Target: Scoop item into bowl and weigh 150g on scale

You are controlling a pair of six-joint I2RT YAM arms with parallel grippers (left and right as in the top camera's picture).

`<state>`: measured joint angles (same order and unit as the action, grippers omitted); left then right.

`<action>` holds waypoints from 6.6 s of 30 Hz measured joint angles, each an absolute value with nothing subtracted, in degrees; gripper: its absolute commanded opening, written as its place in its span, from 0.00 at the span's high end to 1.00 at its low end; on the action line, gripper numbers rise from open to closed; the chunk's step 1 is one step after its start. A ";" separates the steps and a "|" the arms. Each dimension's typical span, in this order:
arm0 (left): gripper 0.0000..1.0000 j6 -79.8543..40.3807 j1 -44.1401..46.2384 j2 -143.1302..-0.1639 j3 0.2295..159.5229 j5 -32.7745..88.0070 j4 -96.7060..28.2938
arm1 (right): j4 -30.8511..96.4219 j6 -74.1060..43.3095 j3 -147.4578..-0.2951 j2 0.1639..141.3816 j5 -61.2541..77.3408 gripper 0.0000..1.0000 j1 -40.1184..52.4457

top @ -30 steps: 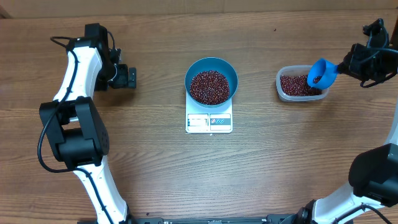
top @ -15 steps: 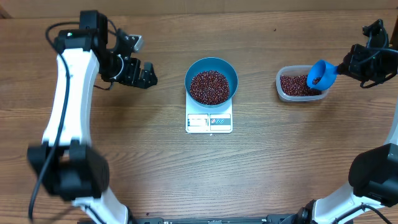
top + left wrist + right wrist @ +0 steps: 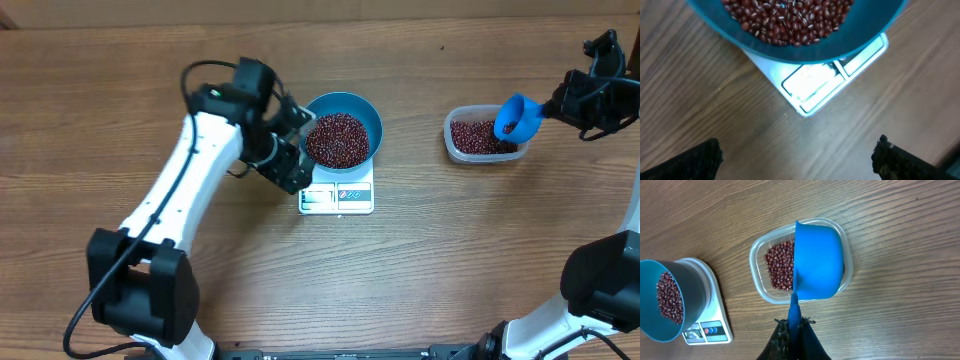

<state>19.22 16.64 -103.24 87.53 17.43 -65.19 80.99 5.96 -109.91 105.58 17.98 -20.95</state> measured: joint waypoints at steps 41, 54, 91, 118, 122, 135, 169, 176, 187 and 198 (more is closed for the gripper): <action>0.00 6.50 31.31 -103.26 71.11 2.87 -50.11 | 80.38 5.98 -109.91 105.58 17.98 0.96 -20.95; 0.01 6.28 31.31 -103.26 71.11 2.72 -49.69 | 81.58 8.29 -109.91 105.58 17.30 0.96 -16.40; 0.01 6.09 31.31 -103.26 71.11 2.72 -49.23 | 76.99 3.90 -106.48 105.58 -9.28 0.41 -6.00; 0.00 6.09 31.31 -103.26 70.98 2.70 -49.23 | 39.79 12.71 -66.89 106.26 52.03 0.52 -40.91; 0.00 6.11 31.33 -103.26 70.96 2.70 -49.21 | 37.17 13.02 -66.30 106.26 54.37 0.65 -40.32; 0.00 6.09 31.31 -103.26 70.96 2.70 -49.21 | 29.47 12.38 -64.38 106.26 54.19 0.59 -40.32; 0.00 6.09 31.31 -103.26 70.96 2.70 -49.19 | 27.38 11.49 -64.36 106.26 53.32 0.96 -40.32; 0.01 6.09 31.33 -103.26 70.96 2.70 -49.21 | 29.21 11.60 -64.66 106.21 55.53 0.96 -40.36; 0.00 6.09 31.31 -103.26 70.96 2.70 -49.21 | 35.90 12.91 -65.25 93.43 51.16 0.96 -37.23; 0.01 6.09 31.31 -103.26 70.96 2.70 -49.21 | 39.16 14.02 -65.49 85.80 30.89 0.96 -22.79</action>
